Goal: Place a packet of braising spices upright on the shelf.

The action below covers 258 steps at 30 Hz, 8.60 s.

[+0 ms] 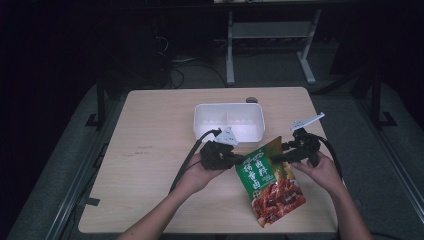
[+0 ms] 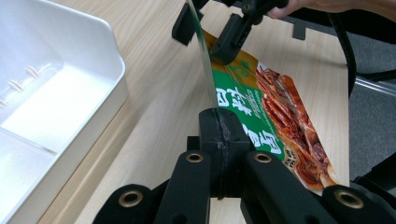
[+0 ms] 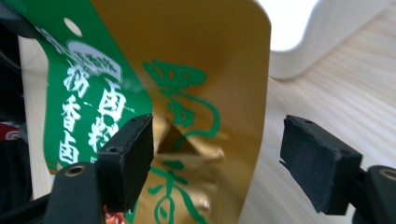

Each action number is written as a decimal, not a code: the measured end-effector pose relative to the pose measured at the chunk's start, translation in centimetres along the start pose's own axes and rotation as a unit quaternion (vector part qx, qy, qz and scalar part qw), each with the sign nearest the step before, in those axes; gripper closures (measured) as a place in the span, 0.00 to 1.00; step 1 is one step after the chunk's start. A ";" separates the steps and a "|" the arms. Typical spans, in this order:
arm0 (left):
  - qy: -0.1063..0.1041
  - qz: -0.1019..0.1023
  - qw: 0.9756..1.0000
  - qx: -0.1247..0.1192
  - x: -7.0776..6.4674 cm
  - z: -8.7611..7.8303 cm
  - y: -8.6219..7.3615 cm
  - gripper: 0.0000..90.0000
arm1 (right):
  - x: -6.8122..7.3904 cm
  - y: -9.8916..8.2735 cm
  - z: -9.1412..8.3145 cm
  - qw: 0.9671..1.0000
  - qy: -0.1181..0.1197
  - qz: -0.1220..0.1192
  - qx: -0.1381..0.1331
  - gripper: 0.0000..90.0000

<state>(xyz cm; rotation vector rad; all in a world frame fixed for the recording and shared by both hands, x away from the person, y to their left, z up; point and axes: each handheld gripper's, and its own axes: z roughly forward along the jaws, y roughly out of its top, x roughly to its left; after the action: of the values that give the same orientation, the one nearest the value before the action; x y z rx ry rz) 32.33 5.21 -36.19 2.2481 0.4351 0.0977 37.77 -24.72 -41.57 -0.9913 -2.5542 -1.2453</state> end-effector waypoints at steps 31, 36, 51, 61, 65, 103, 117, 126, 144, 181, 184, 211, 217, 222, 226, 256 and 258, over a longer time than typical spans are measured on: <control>0.013 -0.029 0.999 -0.003 1.7 -0.2 0.0 1.00 | 1.8 0.5 -1.9 0.995 0.074 -0.062 0.019 0.90; 0.013 -0.026 1.000 -0.002 1.6 -0.2 0.0 1.00 | 1.9 0.7 -1.8 0.995 0.071 -0.061 0.029 0.96; 0.024 -0.034 0.999 -0.002 2.3 -1.0 -0.5 0.72 | 2.6 1.1 -2.4 0.996 0.066 -0.031 0.044 1.00; 0.026 -0.031 0.999 -0.012 2.6 -3.1 -3.1 0.57 | 4.5 1.2 -4.0 0.997 0.048 -0.047 0.026 1.00; 0.031 -0.037 0.999 -0.012 2.9 -3.7 -4.4 0.54 | 5.4 1.4 -4.7 0.997 0.042 -0.053 0.021 1.00; 0.093 -0.079 0.992 -0.013 3.6 -7.9 -15.3 0.38 | 12.6 8.5 -8.0 0.996 -0.031 -0.089 -0.006 1.00; 0.107 -0.095 0.989 -0.022 4.0 -8.4 -15.8 0.36 | 13.6 12.0 -8.4 0.994 -0.060 -0.090 -0.029 1.00; 0.112 -0.100 0.988 -0.021 4.3 -8.6 -16.1 0.35 | 13.7 15.5 -7.2 0.992 -0.073 -0.095 -0.048 1.00; 0.121 -0.102 0.987 -0.018 4.6 -8.7 -16.5 0.34 | 12.0 20.4 -2.4 0.986 -0.127 -0.075 -0.075 1.00; 0.127 -0.101 0.986 -0.028 4.6 -9.3 -16.5 0.33 | 9.6 22.2 5.8 0.973 -0.191 -0.080 -0.099 1.00; 0.126 -0.099 0.987 -0.031 4.6 -9.2 -16.4 0.33 | 9.5 21.8 6.2 0.971 -0.196 -0.087 -0.103 1.00; 0.126 -0.105 0.986 -0.029 4.7 -9.3 -16.5 0.33 | 7.9 19.9 8.1 0.972 -0.194 -0.075 -0.109 1.00; 0.126 -0.105 0.986 -0.029 4.7 -9.2 -16.5 0.32 | 7.8 19.7 8.0 0.975 -0.186 -0.070 -0.101 1.00; 0.126 -0.107 0.986 -0.028 4.8 -9.2 -16.5 0.32 | 7.5 19.4 7.8 0.976 -0.183 -0.065 -0.097 1.00; 0.126 -0.107 0.986 -0.028 4.8 -9.2 -16.6 0.32 | 7.3 19.0 7.6 0.977 -0.182 -0.061 -0.092 1.00; 0.125 -0.107 0.986 -0.025 4.7 -8.9 -16.5 0.32 | 6.4 17.6 6.7 0.982 -0.176 -0.040 -0.060 0.99; 0.126 -0.107 0.986 -0.024 4.7 -8.9 -16.5 0.32 | 6.3 17.6 6.7 0.983 -0.169 -0.035 -0.061 0.98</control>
<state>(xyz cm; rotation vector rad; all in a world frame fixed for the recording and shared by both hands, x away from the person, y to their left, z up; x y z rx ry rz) 30.32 23.17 -43.07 2.1348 0.7982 0.2791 44.68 -8.84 -31.97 -1.2470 -2.8125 -1.3712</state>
